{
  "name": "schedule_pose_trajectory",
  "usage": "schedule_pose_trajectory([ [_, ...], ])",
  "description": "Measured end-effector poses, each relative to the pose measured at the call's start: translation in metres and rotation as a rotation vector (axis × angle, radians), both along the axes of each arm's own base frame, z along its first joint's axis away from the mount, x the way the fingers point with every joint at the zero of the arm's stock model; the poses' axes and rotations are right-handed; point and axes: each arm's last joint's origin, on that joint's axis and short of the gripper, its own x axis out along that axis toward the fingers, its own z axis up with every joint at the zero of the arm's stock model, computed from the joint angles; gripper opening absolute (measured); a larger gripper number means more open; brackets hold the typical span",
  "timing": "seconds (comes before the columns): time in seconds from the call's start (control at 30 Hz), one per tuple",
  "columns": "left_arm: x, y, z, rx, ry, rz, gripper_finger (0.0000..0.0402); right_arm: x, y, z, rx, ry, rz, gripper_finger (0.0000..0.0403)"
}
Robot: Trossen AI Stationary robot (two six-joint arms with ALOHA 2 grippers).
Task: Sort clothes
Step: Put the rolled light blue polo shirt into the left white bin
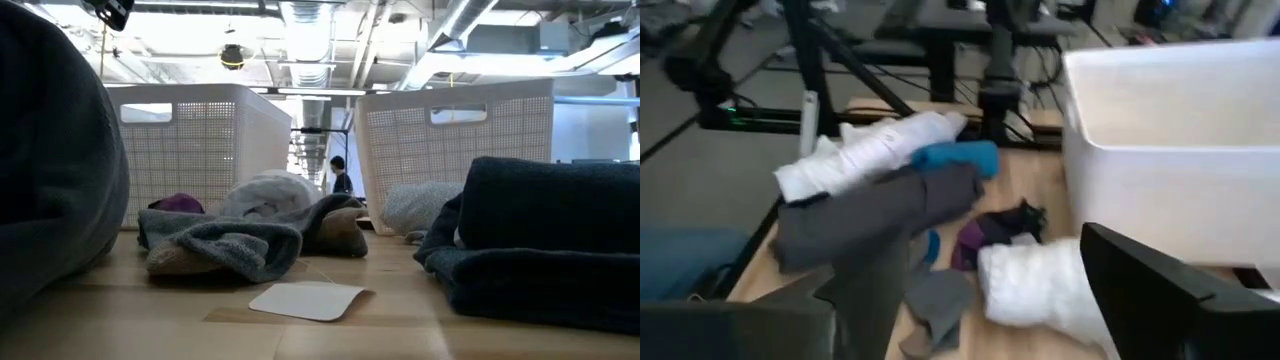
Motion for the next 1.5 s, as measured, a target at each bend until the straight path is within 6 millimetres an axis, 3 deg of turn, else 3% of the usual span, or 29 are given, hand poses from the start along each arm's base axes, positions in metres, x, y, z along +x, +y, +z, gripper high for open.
schedule_pose_trajectory([
  [0.17, 0.0, 0.0, 0.0, 0.0, 0.0, 0.001, 0.0, -0.015, -0.005, 0.019, 0.041, 0.162, -0.101, 0.0316],
  [0.27, 0.0, 0.0, 0.0, 0.0, 0.0, 0.001, 0.0, -0.018, -0.006, 0.013, 0.091, 0.314, -0.153, 0.0312],
  [0.5, 0.0, 0.0, 0.0, 0.0, 0.0, 0.0, 0.0, -0.019, 0.005, -0.044, 0.13, 0.788, -0.329, 0.0311],
  [0.67, 0.0, 0.0, 0.0, 0.0, 0.0, 0.0, 0.0, -0.015, 0.019, -0.088, 0.129, 0.916, -0.395, 0.0311],
  [0.97, 0.0, 0.0, 0.0, 0.0, 0.0, 0.001, 0.0, -0.009, 0.026, -0.16, 0.18, 0.923, -0.531, 0.0311],
  [1.17, 0.0, 0.0, 0.0, 0.0, 0.0, 0.0, 0.0, -0.011, 0.014, -0.187, 0.138, 0.912, -0.679, 0.0311],
  [1.5, 0.0, 0.0, 0.0, 0.0, 0.0, 0.001, 0.0, 0.006, 0.003, -0.228, 0.313, 0.827, -0.617, 0.0311],
])
